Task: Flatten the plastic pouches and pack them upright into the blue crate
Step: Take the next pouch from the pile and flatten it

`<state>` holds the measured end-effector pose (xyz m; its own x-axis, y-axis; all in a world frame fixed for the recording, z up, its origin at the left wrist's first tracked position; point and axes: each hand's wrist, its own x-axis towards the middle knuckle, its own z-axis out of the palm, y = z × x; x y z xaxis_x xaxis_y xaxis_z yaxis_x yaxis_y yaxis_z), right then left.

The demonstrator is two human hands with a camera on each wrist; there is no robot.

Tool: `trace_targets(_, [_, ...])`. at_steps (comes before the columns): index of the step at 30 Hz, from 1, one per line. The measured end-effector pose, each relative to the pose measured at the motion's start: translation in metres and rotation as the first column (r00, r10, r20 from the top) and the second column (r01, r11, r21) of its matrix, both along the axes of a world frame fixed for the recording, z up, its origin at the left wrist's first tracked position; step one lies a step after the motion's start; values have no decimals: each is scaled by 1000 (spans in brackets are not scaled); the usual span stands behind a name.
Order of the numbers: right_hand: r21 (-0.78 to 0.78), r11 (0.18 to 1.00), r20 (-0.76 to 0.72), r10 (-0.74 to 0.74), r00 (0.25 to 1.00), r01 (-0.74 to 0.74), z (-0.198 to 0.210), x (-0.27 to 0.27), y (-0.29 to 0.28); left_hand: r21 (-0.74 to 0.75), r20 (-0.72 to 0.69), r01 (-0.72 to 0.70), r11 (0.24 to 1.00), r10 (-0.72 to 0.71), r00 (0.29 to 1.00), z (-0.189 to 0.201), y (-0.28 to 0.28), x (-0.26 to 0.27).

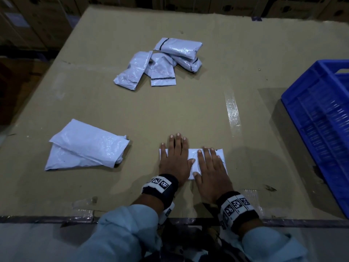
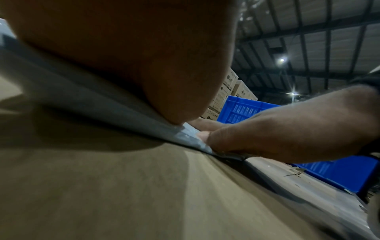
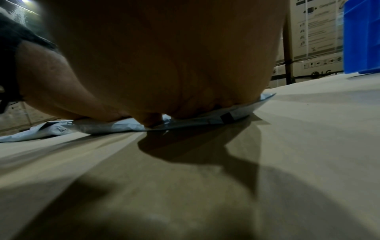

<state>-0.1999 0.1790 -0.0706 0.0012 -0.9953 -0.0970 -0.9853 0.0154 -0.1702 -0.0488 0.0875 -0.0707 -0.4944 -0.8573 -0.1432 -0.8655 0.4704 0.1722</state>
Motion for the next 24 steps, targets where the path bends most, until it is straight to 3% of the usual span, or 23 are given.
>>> trace_targets(12, [31, 998, -40, -50, 998, 52, 4, 5, 1, 41, 16, 14, 999, -15, 1000, 4, -2, 2])
trace_targets(20, [9, 999, 39, -40, 998, 40, -3, -2, 0, -103, -78, 74, 992, -82, 994, -11, 14, 20])
trace_targets(24, [74, 997, 67, -30, 997, 25, -4, -8, -1, -137, -75, 85, 987, -96, 993, -11, 15, 21])
